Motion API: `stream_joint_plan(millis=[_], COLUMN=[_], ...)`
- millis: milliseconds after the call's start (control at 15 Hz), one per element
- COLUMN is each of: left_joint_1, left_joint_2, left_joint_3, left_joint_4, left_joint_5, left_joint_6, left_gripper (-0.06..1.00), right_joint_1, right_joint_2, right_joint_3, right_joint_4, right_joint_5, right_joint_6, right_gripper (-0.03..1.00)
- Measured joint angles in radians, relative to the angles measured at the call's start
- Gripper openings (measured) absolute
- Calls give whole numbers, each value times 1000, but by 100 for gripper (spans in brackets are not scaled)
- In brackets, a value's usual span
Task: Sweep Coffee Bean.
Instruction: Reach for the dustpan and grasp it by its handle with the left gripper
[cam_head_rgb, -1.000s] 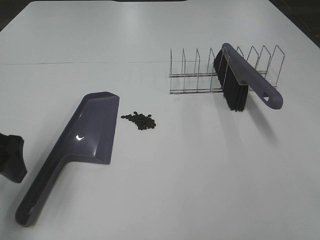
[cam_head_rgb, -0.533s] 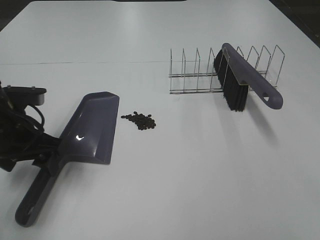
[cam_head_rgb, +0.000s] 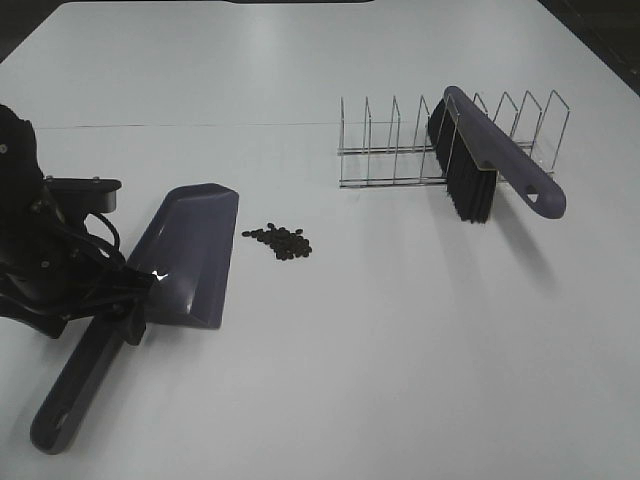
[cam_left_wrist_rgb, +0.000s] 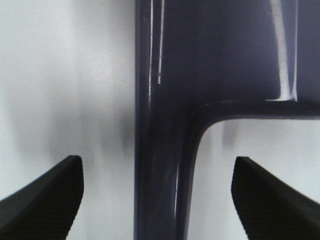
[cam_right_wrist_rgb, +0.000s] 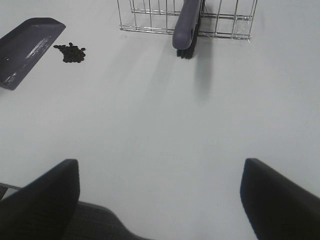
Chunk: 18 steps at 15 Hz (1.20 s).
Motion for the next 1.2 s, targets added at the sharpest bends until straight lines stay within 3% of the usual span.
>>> stream_joint_plan(millis=[533,1067,1200], left_joint_1=[0,-1,-2], left_joint_2=[53,70,70], left_joint_3=[-3,-8,-8], left_joint_4=[0,3,10], left_joint_5=[-23,-26,-31], left_joint_6=[0,0,0], left_gripper=[70,61,51], right_joint_1=[0,0,0], right_joint_2=[0,0,0], right_joint_3=[0,0,0], right_joint_4=[0,0,0], right_joint_5=[0,0,0], right_joint_6=[0,0,0], right_gripper=[80,80,80])
